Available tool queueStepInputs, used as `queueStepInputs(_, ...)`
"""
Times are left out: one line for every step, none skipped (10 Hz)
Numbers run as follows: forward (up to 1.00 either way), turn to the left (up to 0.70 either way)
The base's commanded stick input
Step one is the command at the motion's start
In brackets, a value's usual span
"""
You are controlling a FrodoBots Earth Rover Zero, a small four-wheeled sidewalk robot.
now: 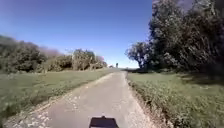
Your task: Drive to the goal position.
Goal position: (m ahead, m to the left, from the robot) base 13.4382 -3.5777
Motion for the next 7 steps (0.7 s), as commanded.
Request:
queueStepInputs(0.5, 0.0)
queueStepInputs(0.5, 0.0)
queueStepInputs(0.5, 0.0)
queueStepInputs(0.5, 0.0)
queueStepInputs(0.5, 0.0)
queueStepInputs(0.5, 0.0)
queueStepInputs(0.5, 0.0)
